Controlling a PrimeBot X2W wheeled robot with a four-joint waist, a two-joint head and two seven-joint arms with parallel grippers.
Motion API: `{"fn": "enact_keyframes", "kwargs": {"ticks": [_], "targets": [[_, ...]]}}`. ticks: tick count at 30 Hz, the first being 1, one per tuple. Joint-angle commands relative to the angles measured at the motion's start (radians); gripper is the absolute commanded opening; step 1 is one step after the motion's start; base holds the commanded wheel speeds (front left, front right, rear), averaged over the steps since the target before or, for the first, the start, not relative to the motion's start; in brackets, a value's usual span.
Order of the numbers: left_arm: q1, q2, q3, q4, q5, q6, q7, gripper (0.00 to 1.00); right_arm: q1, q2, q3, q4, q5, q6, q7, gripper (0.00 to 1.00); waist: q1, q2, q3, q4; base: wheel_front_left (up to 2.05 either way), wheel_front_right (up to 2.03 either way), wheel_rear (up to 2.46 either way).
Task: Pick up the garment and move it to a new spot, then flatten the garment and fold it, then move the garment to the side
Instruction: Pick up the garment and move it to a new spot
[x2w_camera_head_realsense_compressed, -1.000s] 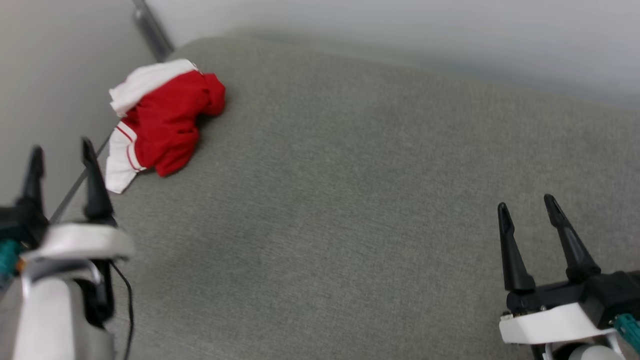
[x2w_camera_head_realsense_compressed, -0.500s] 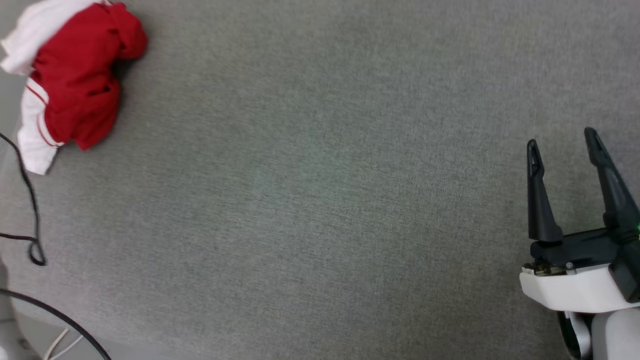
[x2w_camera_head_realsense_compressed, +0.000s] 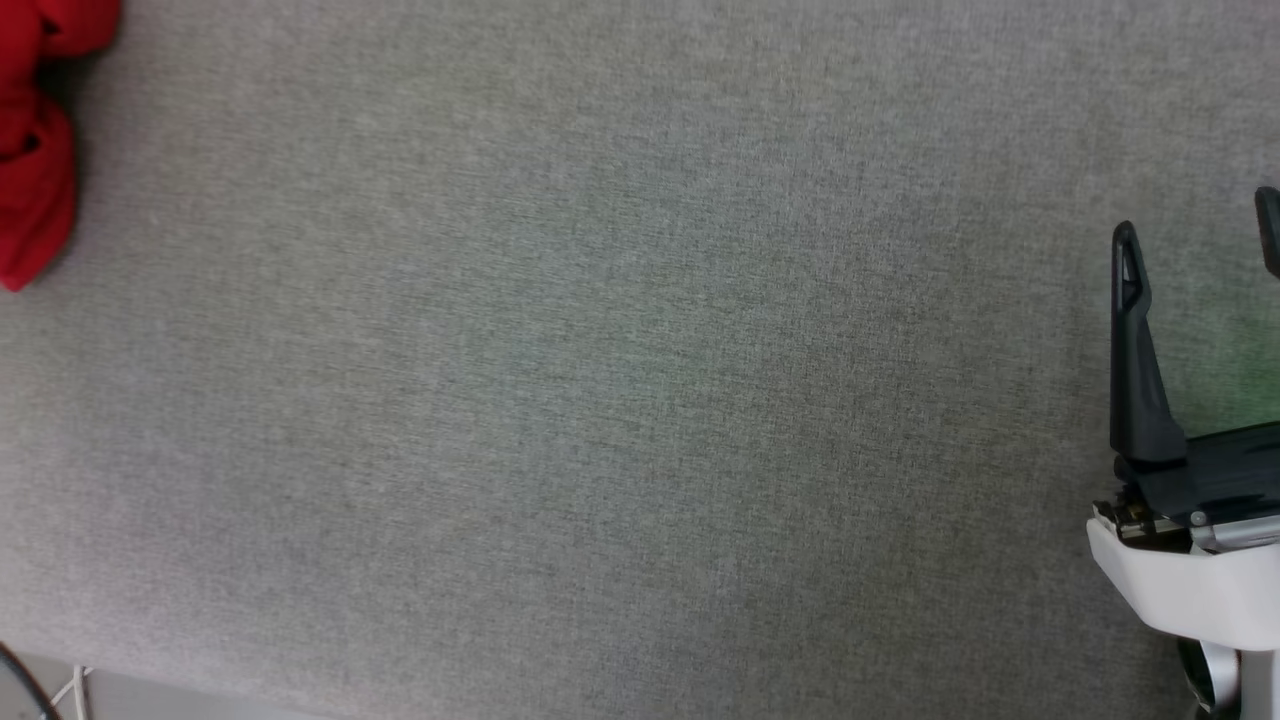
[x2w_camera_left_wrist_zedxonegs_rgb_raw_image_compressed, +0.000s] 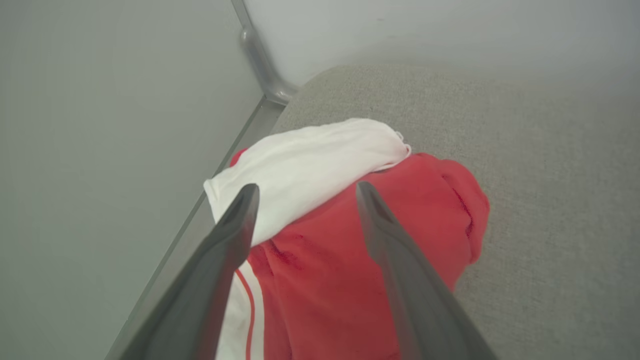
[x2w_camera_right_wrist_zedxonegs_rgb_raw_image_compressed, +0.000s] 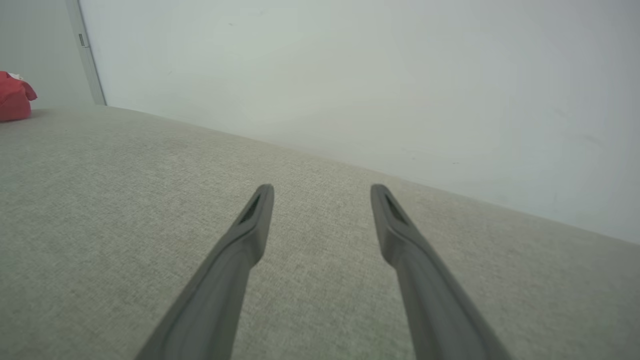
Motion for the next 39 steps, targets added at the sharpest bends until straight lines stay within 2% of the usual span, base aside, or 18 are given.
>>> {"fn": "enact_keyframes", "kwargs": {"ticks": [1,7,11,16,17,18,19,30,35,39], "targets": [[0.000,0.012,-0.027,-0.005,-0.053,-0.001,0.062,1.00,-0.018,-0.009,0.002,-0.012,-0.007,0.000,-0.002,1.00,-0.0002,0.0000,0.023,-0.004,0.00,0.00,0.00],[0.048,0.104,-0.167,-0.075,-0.298,0.000,0.371,1.00,-0.011,-0.017,0.004,-0.046,-0.022,0.000,-0.002,1.00,-0.0002,0.0000,0.059,-0.007,0.00,0.00,0.00],[0.070,0.120,-0.217,-0.082,-0.387,-0.001,0.453,1.00,-0.006,-0.029,-0.009,-0.055,-0.023,0.000,-0.002,1.00,-0.0002,0.0000,0.083,-0.006,0.00,0.00,0.00],[0.106,0.076,-0.302,-0.060,-0.428,-0.002,0.471,1.00,-0.014,-0.030,-0.011,-0.051,-0.025,0.000,-0.002,1.00,-0.0002,0.0000,0.104,-0.006,0.00,0.00,0.00],[0.110,0.068,-0.317,-0.054,-0.434,-0.002,0.468,0.80,-0.016,-0.032,-0.009,-0.048,-0.025,0.000,-0.002,1.00,-0.0002,0.0000,0.105,-0.007,0.00,0.00,0.00],[0.113,0.066,-0.329,-0.048,-0.439,-0.002,0.463,0.26,-0.018,-0.031,-0.006,-0.044,-0.026,0.000,-0.002,1.00,-0.0002,0.0000,0.103,-0.007,0.00,0.00,0.00],[0.112,0.068,-0.336,-0.045,-0.443,-0.002,0.452,0.00,-0.020,-0.031,-0.001,-0.041,-0.026,0.000,-0.002,1.00,-0.0002,0.0000,0.100,-0.008,0.00,0.00,0.00],[0.009,0.209,-0.418,-0.149,-0.426,-0.001,0.320,0.00,-0.037,-0.003,0.030,0.000,0.009,-0.001,-0.002,1.00,-0.0002,0.0000,-0.027,-0.011,0.00,0.00,0.00],[-0.057,0.259,-0.491,-0.242,-0.408,-0.001,0.302,0.00,-0.038,0.021,0.049,0.030,0.027,0.000,-0.002,1.00,-0.0002,0.0000,-0.105,-0.025,0.00,0.00,0.00],[-0.119,0.274,-0.556,-0.329,-0.395,-0.001,0.307,0.00,-0.038,0.040,0.054,0.051,0.038,0.000,-0.002,1.00,-0.0002,0.0000,-0.163,-0.042,0.00,0.00,0.00]]}}
